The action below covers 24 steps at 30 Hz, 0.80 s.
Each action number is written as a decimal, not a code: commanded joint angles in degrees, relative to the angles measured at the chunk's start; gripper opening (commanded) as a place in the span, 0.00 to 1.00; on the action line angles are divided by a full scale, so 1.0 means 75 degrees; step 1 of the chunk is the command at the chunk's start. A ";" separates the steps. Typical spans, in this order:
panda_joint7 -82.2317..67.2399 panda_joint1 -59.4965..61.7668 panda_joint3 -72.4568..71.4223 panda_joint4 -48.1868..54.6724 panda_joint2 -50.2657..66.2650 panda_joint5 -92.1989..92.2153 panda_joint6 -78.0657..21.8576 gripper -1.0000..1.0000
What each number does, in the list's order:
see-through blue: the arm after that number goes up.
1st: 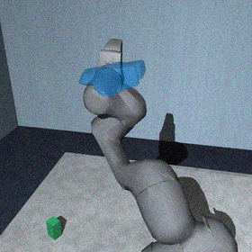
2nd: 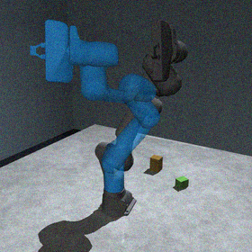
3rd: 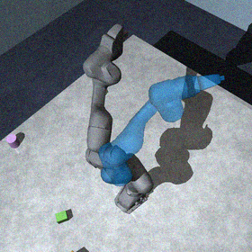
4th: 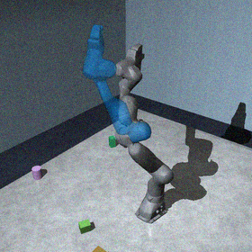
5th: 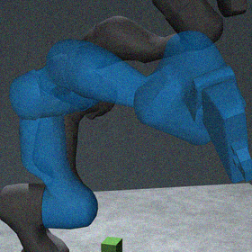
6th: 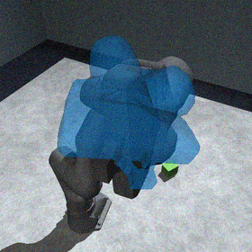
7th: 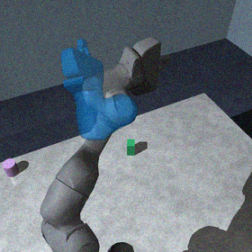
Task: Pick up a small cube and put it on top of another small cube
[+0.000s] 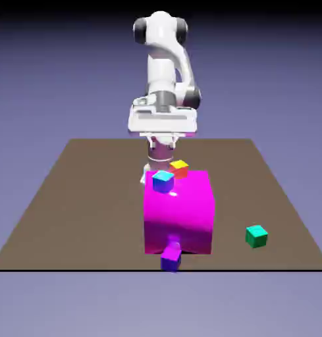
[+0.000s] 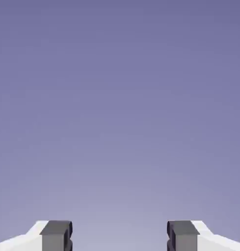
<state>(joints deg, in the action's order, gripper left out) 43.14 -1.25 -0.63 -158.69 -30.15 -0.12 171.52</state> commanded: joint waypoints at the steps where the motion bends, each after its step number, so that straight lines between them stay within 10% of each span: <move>1: 0.0076 -0.0062 -0.0070 0.0256 0.0277 -0.0013 -0.0276 0.50; 24: 0.1812 -0.1488 -0.1679 0.6127 0.6645 -0.0303 -0.6609 0.50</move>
<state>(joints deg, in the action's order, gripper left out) 56.73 -12.41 -13.23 -112.74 19.68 -2.39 121.95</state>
